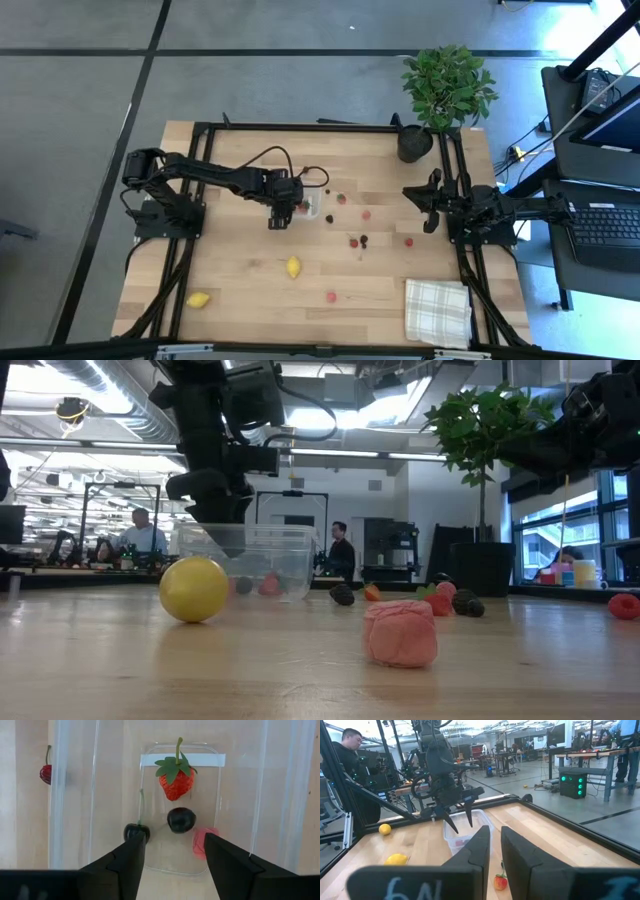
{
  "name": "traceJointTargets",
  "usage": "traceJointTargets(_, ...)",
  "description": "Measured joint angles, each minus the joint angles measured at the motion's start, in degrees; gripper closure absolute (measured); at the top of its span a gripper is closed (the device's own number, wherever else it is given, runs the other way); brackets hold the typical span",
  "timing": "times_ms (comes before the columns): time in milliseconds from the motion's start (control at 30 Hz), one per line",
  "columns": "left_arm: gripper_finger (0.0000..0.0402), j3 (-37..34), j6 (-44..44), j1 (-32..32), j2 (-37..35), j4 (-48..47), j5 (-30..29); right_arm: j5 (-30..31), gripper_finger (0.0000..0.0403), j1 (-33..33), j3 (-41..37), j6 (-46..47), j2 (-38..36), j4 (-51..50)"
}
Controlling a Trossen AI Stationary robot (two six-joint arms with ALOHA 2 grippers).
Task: Pick and placing Produce into tupperware
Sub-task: Put the top lemon into the transparent bin
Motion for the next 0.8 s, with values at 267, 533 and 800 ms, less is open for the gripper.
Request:
traceJointTargets(267,0.0206,2.07,0.02,-1.40,-0.37,-1.74,-0.07,0.00,0.0352,-0.02,0.00,0.00,0.00,0.01)
traceJointTargets(533,0.0207,7.58,-0.52,-5.05,-0.37,-9.13,-0.14,0.00,0.0352,-0.01,0.00,0.09,0.00,0.01)
traceJointTargets(800,0.0207,11.57,-8.51,-9.99,-0.88,-23.35,-1.83,0.00,0.0352,-0.01,0.00,0.08,0.00,-0.01)
